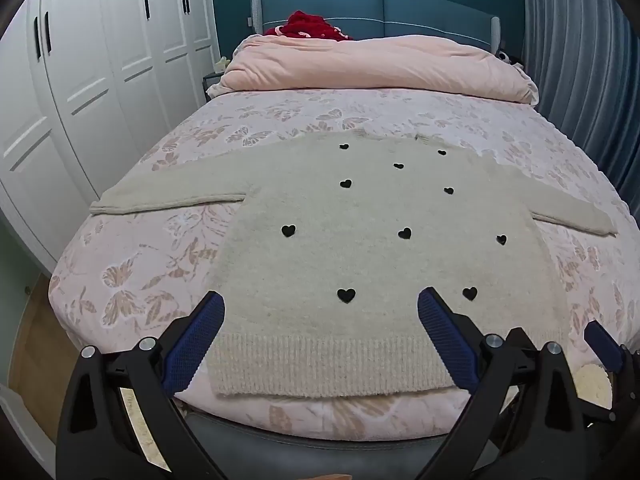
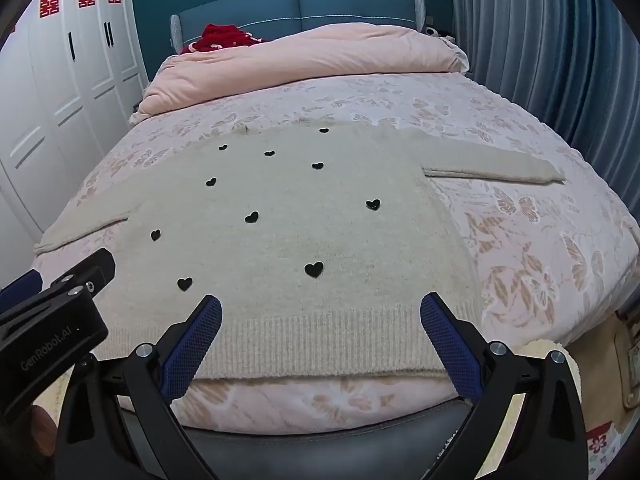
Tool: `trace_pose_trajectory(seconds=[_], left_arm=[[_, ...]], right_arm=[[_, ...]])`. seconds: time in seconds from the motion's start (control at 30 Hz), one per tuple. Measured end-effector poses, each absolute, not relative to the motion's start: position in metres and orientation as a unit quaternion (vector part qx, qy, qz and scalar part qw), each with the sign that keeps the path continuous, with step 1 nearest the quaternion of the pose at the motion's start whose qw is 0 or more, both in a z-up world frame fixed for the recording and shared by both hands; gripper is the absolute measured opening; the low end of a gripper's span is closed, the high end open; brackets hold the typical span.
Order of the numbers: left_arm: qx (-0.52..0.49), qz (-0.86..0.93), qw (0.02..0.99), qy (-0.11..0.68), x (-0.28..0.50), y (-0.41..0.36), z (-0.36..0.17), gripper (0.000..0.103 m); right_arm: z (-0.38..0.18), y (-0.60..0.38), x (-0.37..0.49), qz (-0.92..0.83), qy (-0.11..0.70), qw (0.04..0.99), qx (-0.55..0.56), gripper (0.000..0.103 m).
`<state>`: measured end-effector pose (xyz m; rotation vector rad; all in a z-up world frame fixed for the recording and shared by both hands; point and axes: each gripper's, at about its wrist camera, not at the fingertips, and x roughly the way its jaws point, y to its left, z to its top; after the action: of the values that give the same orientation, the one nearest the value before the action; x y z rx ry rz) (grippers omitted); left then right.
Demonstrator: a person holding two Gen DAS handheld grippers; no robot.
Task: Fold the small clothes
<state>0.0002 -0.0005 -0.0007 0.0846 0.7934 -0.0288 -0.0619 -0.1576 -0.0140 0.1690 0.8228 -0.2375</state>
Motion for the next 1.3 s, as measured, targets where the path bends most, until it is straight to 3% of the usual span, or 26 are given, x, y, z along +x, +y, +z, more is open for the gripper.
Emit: trace_pose_trajectory(seconds=[1.3], left_arm=[[0.043,-0.006,0.918,0.395,0.002,0.011,-0.007,0.095]], right_arm=[[-0.011,-0.168,-0.067,-0.124,0.401,0.901,0.106,0.098]])
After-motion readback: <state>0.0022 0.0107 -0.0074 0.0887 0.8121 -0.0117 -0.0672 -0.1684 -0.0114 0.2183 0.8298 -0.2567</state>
